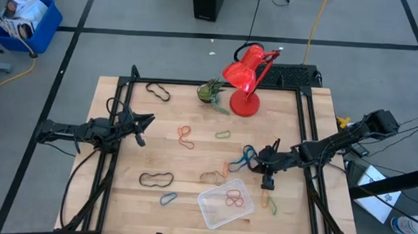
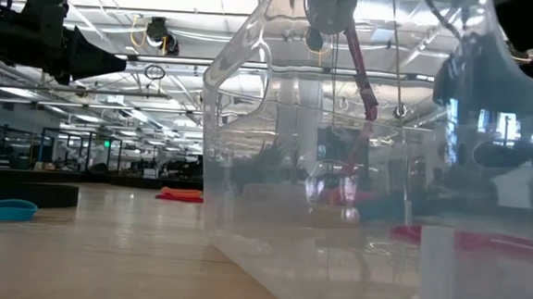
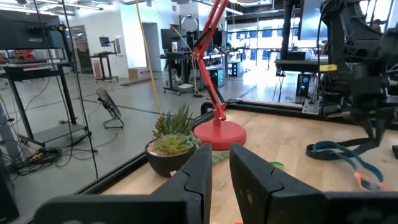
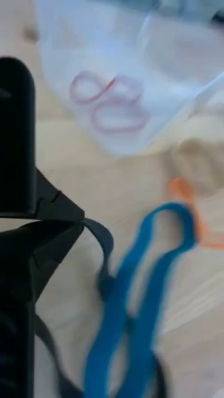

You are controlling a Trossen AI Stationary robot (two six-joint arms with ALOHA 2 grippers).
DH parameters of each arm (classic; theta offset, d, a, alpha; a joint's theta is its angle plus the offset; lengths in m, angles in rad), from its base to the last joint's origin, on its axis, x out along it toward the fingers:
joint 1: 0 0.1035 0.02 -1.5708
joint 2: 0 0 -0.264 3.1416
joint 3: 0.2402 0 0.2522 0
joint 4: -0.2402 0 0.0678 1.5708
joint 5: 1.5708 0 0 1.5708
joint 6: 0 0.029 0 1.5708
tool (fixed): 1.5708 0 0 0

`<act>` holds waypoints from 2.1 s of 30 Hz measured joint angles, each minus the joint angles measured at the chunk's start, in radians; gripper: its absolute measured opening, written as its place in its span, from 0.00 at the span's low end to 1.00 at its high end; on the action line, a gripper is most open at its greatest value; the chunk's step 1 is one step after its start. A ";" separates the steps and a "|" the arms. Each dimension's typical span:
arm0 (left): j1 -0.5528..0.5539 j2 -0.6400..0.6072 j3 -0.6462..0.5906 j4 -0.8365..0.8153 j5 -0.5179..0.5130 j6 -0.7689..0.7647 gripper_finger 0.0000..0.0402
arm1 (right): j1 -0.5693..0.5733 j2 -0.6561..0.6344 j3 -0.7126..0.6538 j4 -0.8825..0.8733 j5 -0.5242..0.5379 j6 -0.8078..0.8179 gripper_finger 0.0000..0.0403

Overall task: Pick and place rubber bands into bin
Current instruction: Put the black rubber band into the transparent container

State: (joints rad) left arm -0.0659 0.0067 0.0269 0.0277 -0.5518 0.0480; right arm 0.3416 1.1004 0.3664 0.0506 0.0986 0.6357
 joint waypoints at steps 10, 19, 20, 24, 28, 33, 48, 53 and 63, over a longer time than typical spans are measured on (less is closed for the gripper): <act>0.000 0.000 0.000 0.000 0.000 0.000 0.16 | -0.001 -0.089 0.001 0.157 0.004 -0.023 0.00; 0.000 0.000 0.000 0.000 0.000 0.000 0.16 | -0.002 -0.178 0.001 0.234 0.007 -0.029 0.00; 0.000 0.000 0.000 0.000 0.000 0.000 0.16 | -0.002 -0.186 0.001 0.250 0.007 -0.030 0.00; 0.000 0.000 0.000 0.000 0.000 0.000 0.16 | -0.002 -0.216 0.001 0.375 0.006 -0.030 0.00; 0.000 0.000 0.000 0.000 0.000 0.000 0.16 | 0.000 -0.234 0.012 0.573 -0.019 -0.077 0.00; 0.000 0.000 0.000 0.000 0.000 0.000 0.16 | 0.008 -0.236 0.157 0.481 -0.058 -0.200 0.00; 0.000 0.000 0.000 0.000 0.000 0.000 0.16 | 0.085 0.062 0.787 -0.335 -0.075 -0.397 0.00; 0.000 0.000 0.000 0.000 0.000 -0.007 0.16 | 0.145 0.181 0.878 -0.477 -0.072 -0.371 0.00; 0.000 0.000 0.000 0.000 0.000 -0.010 0.16 | 0.218 0.363 0.886 -0.516 -0.071 -0.282 0.00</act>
State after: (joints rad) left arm -0.0662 0.0063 0.0269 0.0280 -0.5514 0.0380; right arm 0.5595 1.4639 1.2526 -0.4654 0.0275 0.3539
